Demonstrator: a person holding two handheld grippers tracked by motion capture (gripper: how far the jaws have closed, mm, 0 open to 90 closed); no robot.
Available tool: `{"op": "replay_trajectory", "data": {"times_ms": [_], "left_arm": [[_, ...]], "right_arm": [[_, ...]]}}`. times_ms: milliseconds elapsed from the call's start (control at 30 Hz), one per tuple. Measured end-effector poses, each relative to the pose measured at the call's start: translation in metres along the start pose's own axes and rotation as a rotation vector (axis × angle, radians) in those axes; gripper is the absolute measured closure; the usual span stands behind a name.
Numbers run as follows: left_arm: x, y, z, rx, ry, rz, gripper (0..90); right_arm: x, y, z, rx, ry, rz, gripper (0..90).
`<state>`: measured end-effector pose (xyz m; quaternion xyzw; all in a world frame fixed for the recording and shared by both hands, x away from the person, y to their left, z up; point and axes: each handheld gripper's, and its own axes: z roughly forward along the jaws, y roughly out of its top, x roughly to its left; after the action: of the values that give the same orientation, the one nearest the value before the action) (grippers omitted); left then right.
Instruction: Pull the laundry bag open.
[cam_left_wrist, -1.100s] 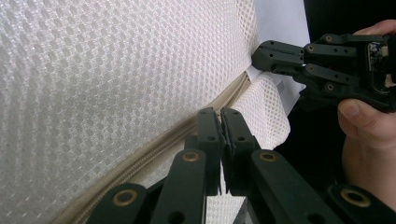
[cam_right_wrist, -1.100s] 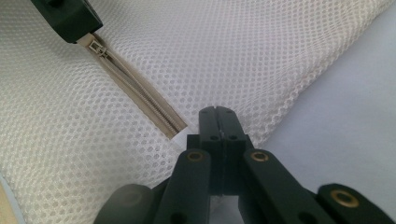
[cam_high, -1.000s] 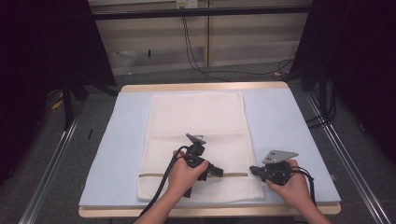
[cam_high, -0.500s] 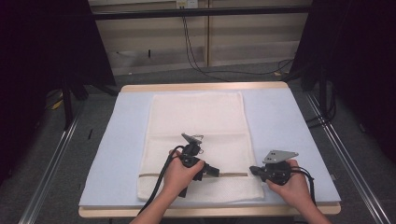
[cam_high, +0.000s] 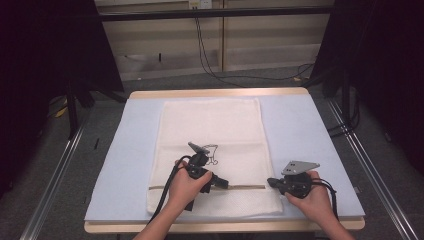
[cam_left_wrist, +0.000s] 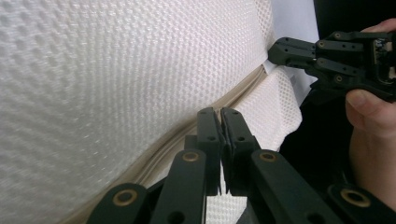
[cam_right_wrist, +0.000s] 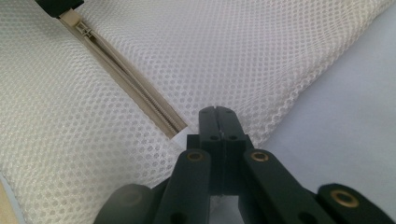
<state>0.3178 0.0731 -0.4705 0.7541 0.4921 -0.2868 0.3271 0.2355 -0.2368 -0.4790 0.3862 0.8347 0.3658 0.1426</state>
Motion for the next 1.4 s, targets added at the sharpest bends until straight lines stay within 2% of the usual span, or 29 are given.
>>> {"op": "replay_trajectory", "data": {"times_ms": [267, 500, 633, 733, 867, 900, 1033, 1133, 1300, 1333, 1400], "left_arm": [[0.004, 0.000, -0.007, -0.002, 0.017, 0.012, 87.4], [0.004, -0.001, -0.008, -0.001, 0.003, 0.010, 87.4], [0.005, -0.001, -0.010, 0.001, 0.015, 0.015, 87.4], [0.006, -0.002, -0.012, -0.003, -0.008, 0.012, 87.5], [0.007, -0.001, -0.014, 0.005, 0.007, 0.020, 87.5], [0.008, -0.002, -0.014, 0.006, -0.008, 0.015, 87.5], [0.009, -0.003, -0.017, 0.001, -0.011, 0.010, 87.5], [0.011, -0.004, -0.022, -0.006, 0.002, 0.005, 87.4], [0.012, -0.005, -0.026, -0.010, -0.004, 0.000, 87.4], [0.013, -0.006, -0.027, -0.010, 0.011, 0.010, 87.4], [0.014, -0.007, -0.029, -0.017, 0.001, -0.001, 87.4]], "right_arm": [[-0.001, 0.000, 0.000, -0.003, 0.009, 0.007, 90.0], [-0.001, 0.000, 0.000, -0.003, 0.009, 0.007, 90.0], [-0.001, 0.000, 0.000, -0.004, 0.008, 0.004, 90.0], [-0.001, -0.001, 0.000, -0.002, 0.009, 0.011, 90.0], [-0.001, 0.000, 0.000, -0.003, 0.009, 0.009, 90.0], [-0.001, 0.000, 0.000, -0.003, 0.009, 0.008, 90.0], [-0.001, 0.000, 0.000, -0.001, 0.009, 0.012, 90.0], [-0.001, 0.000, 0.000, 0.000, 0.009, 0.010, 90.0], [-0.001, 0.000, 0.000, -0.004, 0.010, 0.005, 90.0], [-0.001, 0.000, 0.000, -0.003, 0.010, 0.006, 90.0], [-0.001, 0.000, 0.000, -0.001, 0.009, 0.010, 90.0]]}}
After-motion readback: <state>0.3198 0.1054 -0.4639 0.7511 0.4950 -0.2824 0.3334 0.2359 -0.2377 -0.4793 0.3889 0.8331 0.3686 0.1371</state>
